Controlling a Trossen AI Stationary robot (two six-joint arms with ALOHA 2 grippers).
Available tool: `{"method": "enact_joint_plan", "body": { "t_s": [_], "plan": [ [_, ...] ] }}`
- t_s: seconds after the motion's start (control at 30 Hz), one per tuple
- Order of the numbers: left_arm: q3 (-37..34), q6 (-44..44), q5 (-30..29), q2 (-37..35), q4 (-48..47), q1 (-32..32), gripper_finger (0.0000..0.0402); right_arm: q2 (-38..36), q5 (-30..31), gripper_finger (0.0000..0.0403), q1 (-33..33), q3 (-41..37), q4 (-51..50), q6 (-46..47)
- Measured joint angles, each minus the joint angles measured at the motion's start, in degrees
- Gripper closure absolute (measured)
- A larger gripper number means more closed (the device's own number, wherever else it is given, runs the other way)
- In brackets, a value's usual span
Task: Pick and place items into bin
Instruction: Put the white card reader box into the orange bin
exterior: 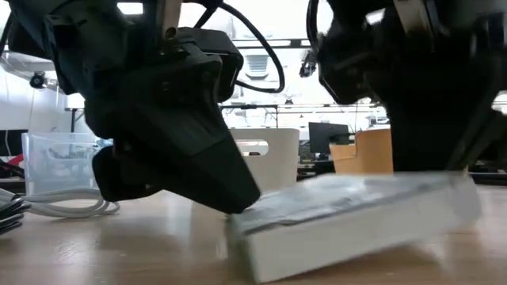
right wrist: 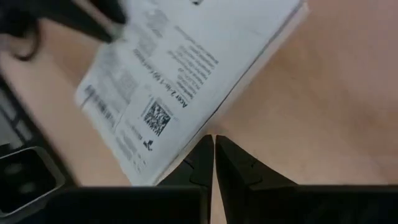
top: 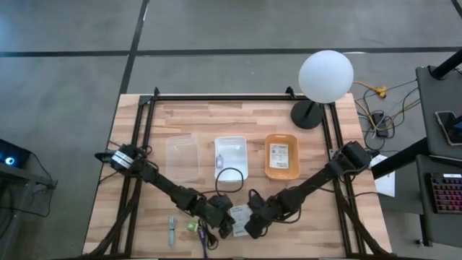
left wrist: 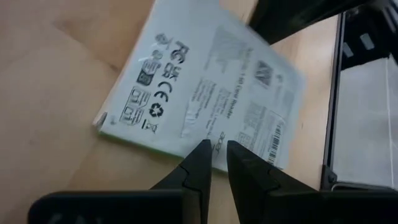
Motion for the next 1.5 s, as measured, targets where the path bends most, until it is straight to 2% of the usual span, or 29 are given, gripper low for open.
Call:
{"method": "enact_joint_plan", "body": {
  "t_s": [0.27, 1.13, 1.5],
  "plan": [
    [-0.37, -0.43, 0.29, 0.04, -3.95, -1.31, 0.0362, -0.15, -0.08, 0.0387, -0.20, 4.38, 0.46, -3.01],
    [-0.53, 1.11, 0.42, 0.04, -3.70, -1.50, 0.0363, 0.14, 0.25, 0.0232, -1.62, 7.26, 1.88, -5.77],
    [-0.57, 1.13, 0.45, 0.04, -3.68, -1.52, 0.0363, 0.09, -0.24, 0.0206, -1.70, 7.92, 4.54, -8.84]
  ]
}}
